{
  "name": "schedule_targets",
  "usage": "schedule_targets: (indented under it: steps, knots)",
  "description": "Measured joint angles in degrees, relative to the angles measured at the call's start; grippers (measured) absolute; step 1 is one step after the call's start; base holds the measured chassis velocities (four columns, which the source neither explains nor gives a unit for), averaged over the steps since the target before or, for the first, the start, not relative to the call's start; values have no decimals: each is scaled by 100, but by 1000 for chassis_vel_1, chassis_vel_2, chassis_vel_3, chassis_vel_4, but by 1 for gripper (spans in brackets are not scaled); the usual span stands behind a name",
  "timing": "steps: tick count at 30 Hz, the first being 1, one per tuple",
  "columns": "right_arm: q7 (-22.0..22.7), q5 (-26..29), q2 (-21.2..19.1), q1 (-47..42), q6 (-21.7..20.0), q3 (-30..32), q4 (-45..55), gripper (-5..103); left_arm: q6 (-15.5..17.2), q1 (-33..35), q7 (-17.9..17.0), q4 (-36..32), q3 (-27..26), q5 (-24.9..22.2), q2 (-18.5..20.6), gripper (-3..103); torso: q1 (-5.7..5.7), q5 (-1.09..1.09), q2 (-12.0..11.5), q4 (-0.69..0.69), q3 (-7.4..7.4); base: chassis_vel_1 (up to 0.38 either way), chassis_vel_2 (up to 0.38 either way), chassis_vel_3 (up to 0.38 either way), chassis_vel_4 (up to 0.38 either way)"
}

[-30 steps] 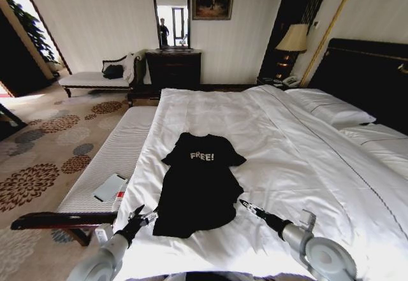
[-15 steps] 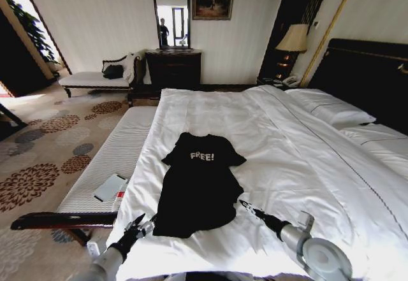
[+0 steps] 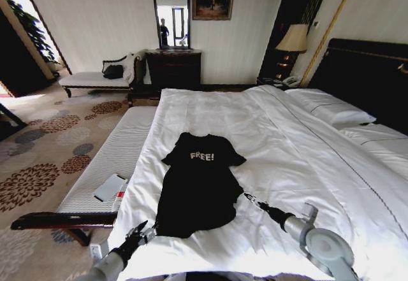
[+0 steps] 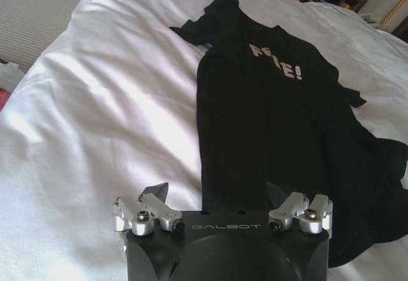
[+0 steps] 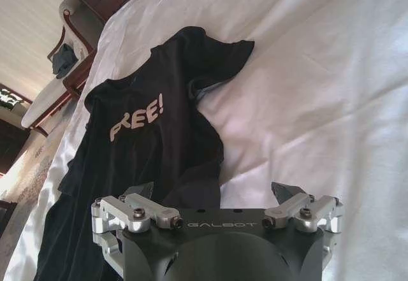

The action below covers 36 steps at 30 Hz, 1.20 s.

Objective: Fold the clothes on the bed.

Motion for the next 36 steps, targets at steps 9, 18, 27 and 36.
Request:
schedule_targets:
  steps: [9,18,27,36]
  knots:
    - [110,-6,50,166,-15,-130,-82,100,97,-18,-58,198,255,71,-75,96,0,0,0,0,0,0,0,0,0]
    - [115,-28,11,127,-18,-74,-164,100,197,-426,-176,216,718,165,-48,72,0,-1,0,-2,0,0,0,0,0]
    - [82,3,-29,95,-21,35,-229,100,208,-278,-135,324,673,215,-76,39,-1,0,0,0,0,0,0,0,0]
    - [75,8,22,47,-24,48,-263,100,140,-537,-266,457,739,114,-193,7,0,0,0,-1,0,0,0,0,0]
